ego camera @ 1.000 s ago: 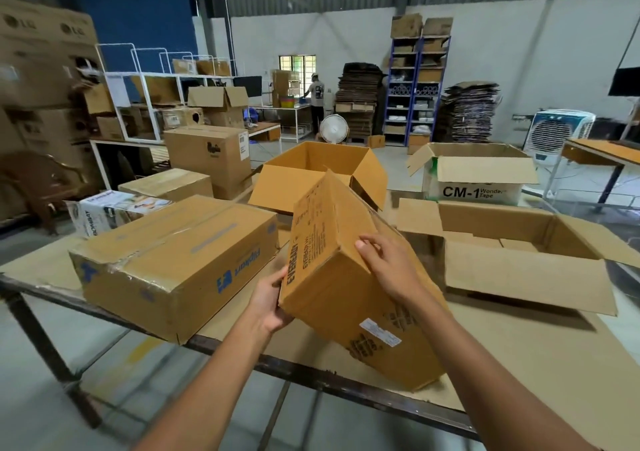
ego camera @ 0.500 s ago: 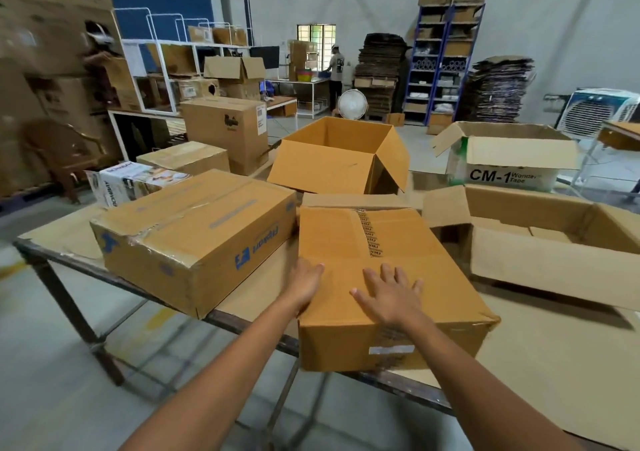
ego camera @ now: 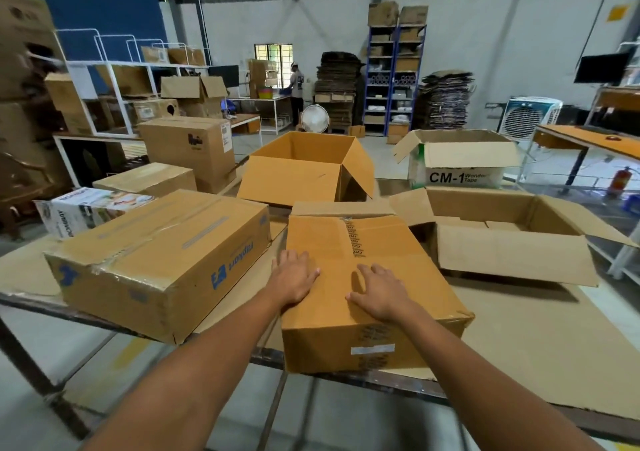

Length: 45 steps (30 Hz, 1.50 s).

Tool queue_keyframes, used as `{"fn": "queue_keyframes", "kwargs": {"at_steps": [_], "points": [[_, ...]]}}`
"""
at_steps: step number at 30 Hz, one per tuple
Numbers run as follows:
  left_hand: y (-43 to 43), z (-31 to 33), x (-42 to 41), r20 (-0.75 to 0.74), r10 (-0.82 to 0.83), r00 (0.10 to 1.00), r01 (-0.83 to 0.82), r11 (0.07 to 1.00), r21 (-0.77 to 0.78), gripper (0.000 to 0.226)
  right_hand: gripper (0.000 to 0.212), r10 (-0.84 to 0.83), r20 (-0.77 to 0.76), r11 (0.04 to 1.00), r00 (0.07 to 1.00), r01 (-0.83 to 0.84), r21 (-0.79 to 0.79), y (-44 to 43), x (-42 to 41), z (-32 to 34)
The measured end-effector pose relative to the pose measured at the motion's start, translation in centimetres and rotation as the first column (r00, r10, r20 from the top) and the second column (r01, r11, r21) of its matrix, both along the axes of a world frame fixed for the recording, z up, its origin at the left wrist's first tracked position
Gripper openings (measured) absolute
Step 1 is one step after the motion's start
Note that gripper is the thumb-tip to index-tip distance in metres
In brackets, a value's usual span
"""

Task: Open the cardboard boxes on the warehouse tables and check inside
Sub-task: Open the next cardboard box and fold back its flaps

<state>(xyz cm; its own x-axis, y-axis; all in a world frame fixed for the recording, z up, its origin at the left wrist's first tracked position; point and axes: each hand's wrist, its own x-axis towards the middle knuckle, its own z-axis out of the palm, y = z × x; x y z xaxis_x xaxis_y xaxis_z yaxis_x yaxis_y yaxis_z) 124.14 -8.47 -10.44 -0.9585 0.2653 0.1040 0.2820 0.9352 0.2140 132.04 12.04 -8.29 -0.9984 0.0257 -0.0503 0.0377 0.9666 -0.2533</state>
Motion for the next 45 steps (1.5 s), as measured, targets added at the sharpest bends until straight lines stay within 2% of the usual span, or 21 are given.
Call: {"fn": "queue_keyframes", "kwargs": {"at_steps": [4,7,9,11,13,15,17,19,21,23,24,25,26,28,30,32,34,37,39,43,45], "points": [[-0.3,2.7,-0.2,-0.260,0.015,0.965,0.048,0.971,0.232,0.034,0.096,-0.008,-0.176,1.000,0.984,0.013,0.024,0.8,-0.7,3.0],[0.2,5.4,0.0,-0.296,0.102,0.950,0.071,0.850,0.522,0.018,0.098,0.029,-0.254,0.989,0.967,0.009,0.147,1.8,-1.5,5.6],[0.3,7.2,0.7,-0.241,0.151,0.959,0.062,0.716,0.695,0.018,0.095,0.062,-0.239,0.981,0.969,-0.015,0.192,2.1,-1.3,7.1],[-0.1,8.7,1.5,-0.153,0.141,0.978,0.037,0.607,0.794,0.021,0.082,0.078,-0.245,0.978,0.967,-0.026,0.208,2.3,-0.7,8.6],[-0.9,10.1,2.4,0.044,0.023,0.999,-0.049,0.579,0.814,0.021,0.061,0.116,-0.304,0.969,0.946,-0.040,0.245,2.6,0.2,10.3],[-1.9,11.9,3.8,0.295,-0.197,0.935,-0.124,0.598,0.792,0.026,0.051,0.121,-0.325,0.982,0.938,-0.066,0.175,3.0,0.8,11.9],[-2.8,14.0,5.3,0.490,-0.366,0.791,-0.195,0.607,0.770,0.045,0.068,0.106,-0.268,0.993,0.958,-0.089,0.077,3.5,1.3,13.1],[-3.1,15.1,6.3,0.581,-0.485,0.654,-0.227,0.606,0.762,0.054,0.077,0.099,-0.145,0.995,0.984,-0.096,0.028,3.9,1.9,14.1],[-2.8,15.0,6.9,0.610,-0.571,0.549,-0.164,0.642,0.749,0.052,0.066,0.091,0.076,0.994,0.993,-0.085,-0.073,4.1,2.6,14.7],[-1.7,13.7,7.6,0.692,-0.556,0.460,-0.030,0.770,0.638,0.050,0.053,0.087,0.350,0.987,0.933,-0.033,-0.158,4.0,3.8,14.7],[-0.9,12.9,8.1,0.738,-0.485,0.468,0.049,0.849,0.527,0.053,0.049,0.080,0.450,0.986,0.889,-0.004,-0.166,3.9,4.4,14.1],[0.1,12.1,8.9,0.751,-0.392,0.531,0.126,0.913,0.387,0.057,0.046,0.073,0.506,0.988,0.860,0.006,-0.154,3.9,5.0,13.2],[1.2,11.0,9.7,0.710,-0.311,0.632,0.185,0.950,0.252,0.062,0.045,0.072,0.520,0.991,0.851,-0.002,-0.133,3.9,5.3,12.0],[3.1,8.2,11.0,0.536,-0.220,0.815,0.203,0.975,0.091,0.068,0.043,0.089,0.430,0.996,0.898,-0.088,-0.024,4.7,5.4,9.0],[4.6,4.8,12.2,0.419,-0.143,0.897,0.148,0.989,0.020,0.072,0.048,0.113,0.274,0.982,0.955,-0.149,0.116,6.2,5.7,5.9],[5.5,1.9,13.1,0.350,-0.049,0.935,0.072,0.996,-0.052,0.069,0.056,0.099,0.212,0.986,0.972,-0.124,0.108,7.9,6.2,2.7],[6.2,0.3,13.7,0.261,-0.023,0.965,0.046,0.996,-0.081,0.063,0.058,0.094,0.198,0.988,0.976,-0.117,0.106,8.9,6.8,-0.2],[8.1,-0.3,14.0,0.165,-0.174,0.971,0.187,0.980,-0.067,0.051,0.064,0.115,0.094,0.981,0.989,-0.127,0.144,9.5,7.2,-2.8],[9.8,-0.2,13.9,0.155,-0.272,0.950,0.288,0.953,-0.093,0.049,0.076,0.127,0.065,0.982,0.990,-0.134,0.132,9.6,7.2,-3.1],[12.4,1.0,13.4,0.160,-0.261,0.952,0.291,0.933,-0.212,0.046,0.059,0.147,0.049,0.981,0.988,-0.151,0.117,10.0,7.3,-3.6],[13.0,2.7,12.8,0.100,-0.249,0.963,0.268,0.922,-0.280,0.051,0.056,0.138,0.055,0.985,0.989,-0.143,0.101,10.2,7.4,-3.6]]}}
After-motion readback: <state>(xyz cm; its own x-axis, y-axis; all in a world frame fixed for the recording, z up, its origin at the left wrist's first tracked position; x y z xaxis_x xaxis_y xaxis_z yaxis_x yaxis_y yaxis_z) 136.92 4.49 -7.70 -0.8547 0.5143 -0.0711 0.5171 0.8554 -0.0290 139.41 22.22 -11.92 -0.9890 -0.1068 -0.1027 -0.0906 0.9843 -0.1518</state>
